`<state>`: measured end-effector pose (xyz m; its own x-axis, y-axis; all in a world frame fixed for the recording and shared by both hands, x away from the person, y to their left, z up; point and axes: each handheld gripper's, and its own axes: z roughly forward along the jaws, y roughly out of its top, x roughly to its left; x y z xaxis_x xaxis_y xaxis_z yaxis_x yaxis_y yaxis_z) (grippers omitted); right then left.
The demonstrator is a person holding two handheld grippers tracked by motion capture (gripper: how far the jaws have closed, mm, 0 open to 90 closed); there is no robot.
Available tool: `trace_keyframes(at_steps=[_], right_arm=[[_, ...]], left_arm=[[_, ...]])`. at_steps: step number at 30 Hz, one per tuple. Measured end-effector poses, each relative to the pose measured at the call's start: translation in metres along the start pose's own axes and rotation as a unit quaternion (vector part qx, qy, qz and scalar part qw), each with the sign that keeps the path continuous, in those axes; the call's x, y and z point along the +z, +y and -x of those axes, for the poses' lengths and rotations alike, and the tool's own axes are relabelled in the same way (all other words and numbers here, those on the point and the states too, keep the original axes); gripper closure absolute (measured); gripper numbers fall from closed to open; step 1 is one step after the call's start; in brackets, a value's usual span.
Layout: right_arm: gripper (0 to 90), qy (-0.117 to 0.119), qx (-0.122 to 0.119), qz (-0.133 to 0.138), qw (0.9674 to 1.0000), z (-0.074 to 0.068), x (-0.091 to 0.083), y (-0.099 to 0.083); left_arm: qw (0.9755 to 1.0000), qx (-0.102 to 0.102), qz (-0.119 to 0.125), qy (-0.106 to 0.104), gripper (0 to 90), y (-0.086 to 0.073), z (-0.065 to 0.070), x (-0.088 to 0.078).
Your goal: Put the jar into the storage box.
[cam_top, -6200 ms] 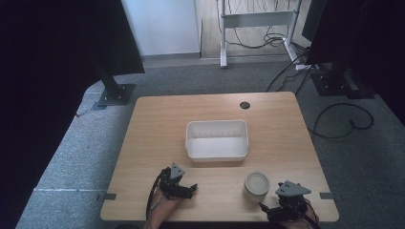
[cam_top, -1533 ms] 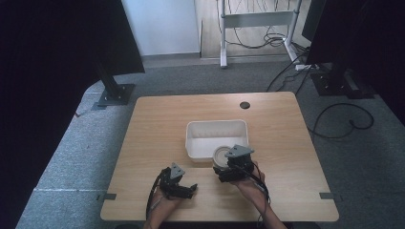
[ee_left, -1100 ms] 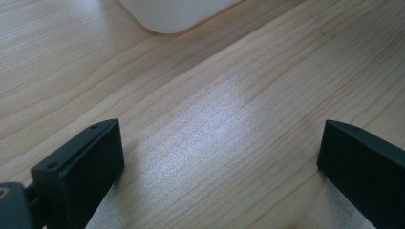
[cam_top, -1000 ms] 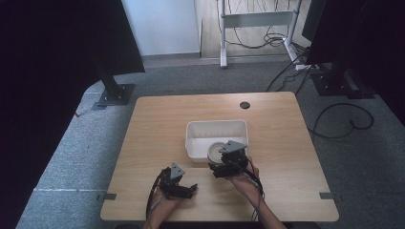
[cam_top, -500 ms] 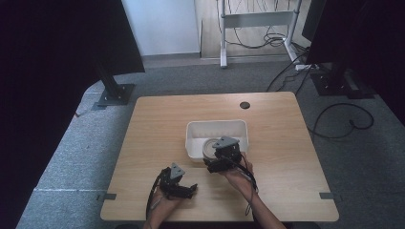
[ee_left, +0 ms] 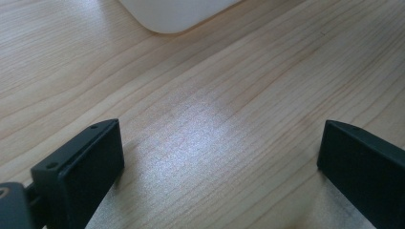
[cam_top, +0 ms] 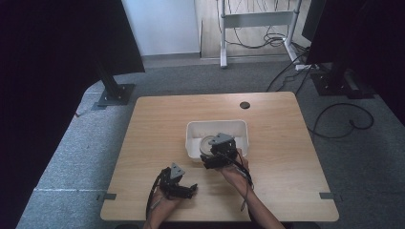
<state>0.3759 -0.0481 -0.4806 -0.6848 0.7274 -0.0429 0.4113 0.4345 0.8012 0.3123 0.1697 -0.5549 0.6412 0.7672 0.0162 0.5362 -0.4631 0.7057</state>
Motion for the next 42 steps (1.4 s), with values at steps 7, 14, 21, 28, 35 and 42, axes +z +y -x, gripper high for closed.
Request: trace_keyframes(at_steps=[7, 14, 21, 28, 35, 42], right_arm=[[9.5, -0.003, 0.001, 0.001, 1.0, 0.001, 0.006, 0.005], [9.5, -0.007, 0.0, -0.001, 1.0, 0.002, 0.013, 0.01], [9.5, -0.011, 0.004, -0.002, 0.9999, 0.004, 0.021, 0.012], [9.5, -0.012, 0.011, -0.004, 0.9999, 0.006, 0.031, 0.013], [9.5, -0.017, 0.02, -0.007, 0.9996, 0.009, 0.043, 0.011], [9.5, -0.024, 0.024, -0.017, 0.9993, 0.011, 0.054, 0.008]], left_arm=[[1.0, 0.0, 0.0, 0.0, 1.5, 0.0, 0.0, 0.0], [1.0, 0.0, -0.001, 0.0, 1.5, 0.0, 0.0, 0.0], [1.0, 0.0, -0.001, 0.0, 1.5, 0.0, 0.0, 0.0], [1.0, 0.0, -0.001, 0.0, 1.6, 0.0, 0.0, 0.0], [1.0, 0.001, -0.001, 0.0, 1.5, 0.0, 0.0, 0.0], [1.0, 0.0, -0.002, 0.0, 1.5, 0.0, 0.0, 0.0]])
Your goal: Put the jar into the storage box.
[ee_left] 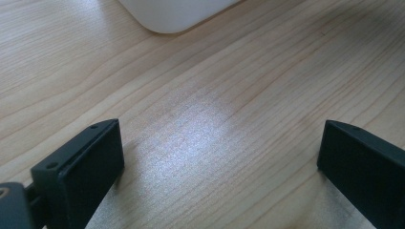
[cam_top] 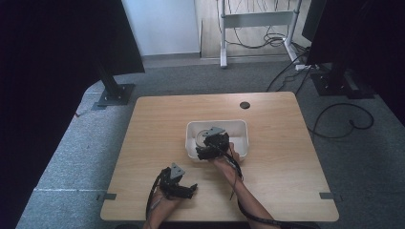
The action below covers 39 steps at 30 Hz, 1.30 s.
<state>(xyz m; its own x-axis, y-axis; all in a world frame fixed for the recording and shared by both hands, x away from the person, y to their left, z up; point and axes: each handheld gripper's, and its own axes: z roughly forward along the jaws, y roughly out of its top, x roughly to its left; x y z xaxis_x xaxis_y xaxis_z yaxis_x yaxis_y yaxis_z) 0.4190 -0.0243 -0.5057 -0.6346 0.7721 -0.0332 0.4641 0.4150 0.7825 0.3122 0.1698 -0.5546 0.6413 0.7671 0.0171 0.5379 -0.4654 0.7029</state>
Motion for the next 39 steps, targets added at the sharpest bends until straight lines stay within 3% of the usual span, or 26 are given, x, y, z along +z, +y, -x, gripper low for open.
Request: trace_keyframes(at_steps=[10, 17, 22, 34, 39], right_arm=[[9.5, -0.015, -0.001, -0.013, 0.9998, -0.002, 0.014, -0.005], [9.4, -0.012, 0.005, -0.016, 0.9998, -0.003, 0.018, -0.007], [9.4, -0.001, 0.023, -0.023, 0.9995, 0.001, 0.018, -0.006], [1.7, 0.017, 0.018, -0.037, 0.999, 0.004, 0.02, -0.007], [1.6, 0.022, 0.023, -0.025, 0.9992, 0.007, 0.013, -0.008]], left_arm=[[1.0, 0.0, 0.002, 0.0, 1.5, 0.0, 0.0, 0.0], [1.0, 0.001, 0.001, 0.0, 1.5, 0.0, 0.0, 0.0], [1.0, 0.001, 0.002, 0.0, 1.5, 0.0, 0.0, 0.0], [1.0, 0.0, 0.002, 0.0, 1.5, 0.0, 0.0, 0.0], [1.0, 0.0, 0.002, 0.0, 1.5, 0.0, 0.0, 0.0]])
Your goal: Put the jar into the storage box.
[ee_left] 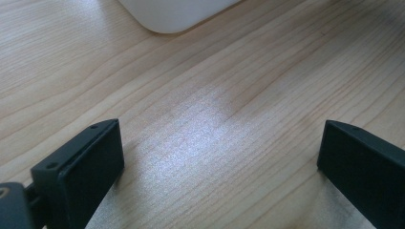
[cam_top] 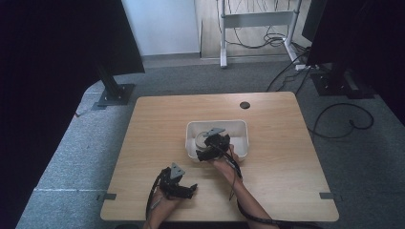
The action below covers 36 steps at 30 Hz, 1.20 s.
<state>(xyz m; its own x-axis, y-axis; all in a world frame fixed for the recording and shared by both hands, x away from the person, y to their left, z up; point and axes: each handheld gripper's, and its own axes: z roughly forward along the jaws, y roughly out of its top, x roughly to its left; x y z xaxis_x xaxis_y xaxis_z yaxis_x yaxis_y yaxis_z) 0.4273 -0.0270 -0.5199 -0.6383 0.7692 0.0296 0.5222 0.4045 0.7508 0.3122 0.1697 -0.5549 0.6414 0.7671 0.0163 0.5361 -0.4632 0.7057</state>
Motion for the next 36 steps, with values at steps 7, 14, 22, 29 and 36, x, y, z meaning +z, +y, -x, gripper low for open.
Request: trace_keyframes(at_steps=[7, 14, 22, 29, 36], right_arm=[[2.0, 0.008, -0.014, 0.006, 0.9999, 0.001, -0.008, 0.002], [2.1, 0.008, -0.027, 0.008, 0.9996, -0.001, -0.015, 0.003], [2.2, 0.006, -0.041, 0.013, 0.999, -0.002, -0.025, 0.004], [2.3, 0.007, -0.042, 0.016, 0.999, -0.001, -0.029, 0.001], [2.7, 0.01, -0.043, 0.018, 0.9989, 0.002, -0.035, -0.002]], left_arm=[[1.0, 0.0, 0.0, 0.0, 1.5, 0.0, 0.0, 0.0], [1.0, 0.0, 0.0, 0.0, 1.5, 0.0, 0.0, 0.0], [1.0, 0.0, 0.0, 0.0, 1.5, 0.0, 0.0, 0.0], [1.0, 0.0, -0.001, 0.0, 1.5, 0.0, 0.0, 0.0], [1.0, 0.0, -0.001, 0.0, 1.5, 0.0, 0.0, 0.0]])
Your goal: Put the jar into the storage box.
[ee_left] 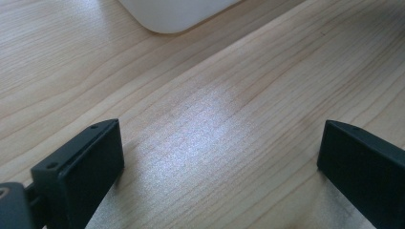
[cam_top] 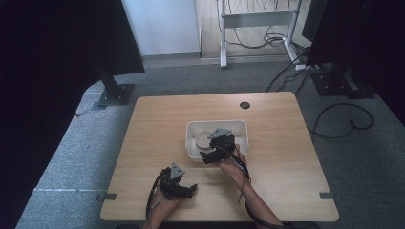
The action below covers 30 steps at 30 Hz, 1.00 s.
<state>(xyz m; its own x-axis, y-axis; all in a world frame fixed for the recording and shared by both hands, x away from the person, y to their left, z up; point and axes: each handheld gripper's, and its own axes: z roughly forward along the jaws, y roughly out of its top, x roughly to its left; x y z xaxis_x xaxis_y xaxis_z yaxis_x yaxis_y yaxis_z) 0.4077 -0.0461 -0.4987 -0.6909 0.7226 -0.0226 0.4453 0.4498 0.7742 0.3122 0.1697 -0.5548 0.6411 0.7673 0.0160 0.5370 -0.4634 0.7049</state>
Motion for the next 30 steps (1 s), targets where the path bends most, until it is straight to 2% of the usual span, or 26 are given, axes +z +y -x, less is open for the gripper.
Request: trace_keyframes(at_steps=[30], right_arm=[[3.1, 0.022, -0.035, 0.003, 0.9991, -0.002, -0.034, -0.018]], left_arm=[[1.0, 0.001, 0.0, 0.001, 1.5, 0.0, 0.0, 0.0]])
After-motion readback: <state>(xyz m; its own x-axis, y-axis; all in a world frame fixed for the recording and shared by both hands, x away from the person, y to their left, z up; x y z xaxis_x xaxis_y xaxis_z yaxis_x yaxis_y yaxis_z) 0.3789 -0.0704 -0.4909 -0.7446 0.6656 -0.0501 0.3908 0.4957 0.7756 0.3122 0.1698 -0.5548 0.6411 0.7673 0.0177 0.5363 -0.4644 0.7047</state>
